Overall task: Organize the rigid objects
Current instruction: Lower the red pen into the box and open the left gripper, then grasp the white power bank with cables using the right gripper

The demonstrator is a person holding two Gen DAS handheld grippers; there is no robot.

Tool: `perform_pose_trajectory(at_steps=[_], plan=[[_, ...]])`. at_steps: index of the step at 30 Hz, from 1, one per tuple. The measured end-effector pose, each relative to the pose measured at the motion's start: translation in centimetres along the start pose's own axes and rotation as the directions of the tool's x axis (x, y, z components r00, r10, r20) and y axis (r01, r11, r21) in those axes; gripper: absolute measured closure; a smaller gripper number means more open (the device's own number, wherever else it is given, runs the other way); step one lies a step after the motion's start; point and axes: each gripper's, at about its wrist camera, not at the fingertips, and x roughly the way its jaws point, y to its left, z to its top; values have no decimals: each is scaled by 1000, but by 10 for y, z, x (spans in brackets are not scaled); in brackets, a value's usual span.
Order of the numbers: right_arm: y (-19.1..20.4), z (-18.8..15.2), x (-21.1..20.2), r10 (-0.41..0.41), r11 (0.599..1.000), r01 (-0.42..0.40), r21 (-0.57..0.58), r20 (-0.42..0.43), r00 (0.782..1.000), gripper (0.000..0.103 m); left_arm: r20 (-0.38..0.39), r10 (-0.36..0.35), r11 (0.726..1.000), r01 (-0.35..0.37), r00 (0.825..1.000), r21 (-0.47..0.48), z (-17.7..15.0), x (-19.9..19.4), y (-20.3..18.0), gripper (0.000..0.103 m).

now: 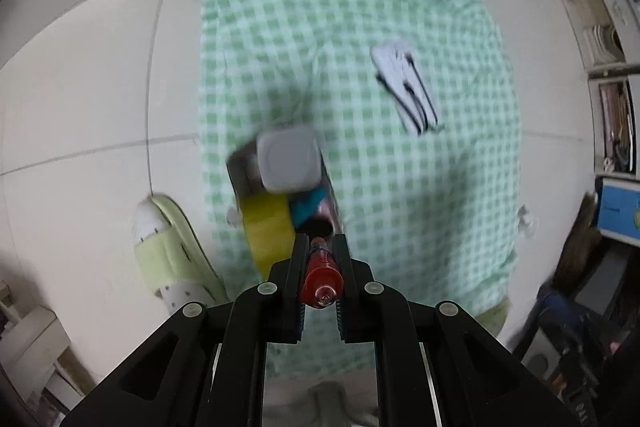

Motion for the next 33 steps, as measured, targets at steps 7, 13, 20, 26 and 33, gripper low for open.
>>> perform_pose_trajectory(at_steps=[7, 13, 20, 26, 33], plan=[[-13, -11, 0, -26, 999, 26, 20, -18, 999, 70, -116, 19, 998, -13, 993, 54, 5, 30, -25, 94], [-18, -14, 7, -77, 997, 77, 7, -46, 996, 46, -124, 9, 1000, -10, 992, -5, 20, 42, -18, 22], [-14, -18, 33, -251, 941, 256, -220, 50, 967, 0, 17, 24, 998, -24, 1000, -52, 26, 3, -9, 22], [-48, -23, 128, -615, 685, 513, -518, -33, 788, 0, 107, 58, 998, -61, 993, 32, 11, -34, -28, 22], [-60, 33, 193, -603, 699, 497, -515, -51, 796, 1, 209, 28, 990, -56, 977, 131, -3, -88, -32, 22]])
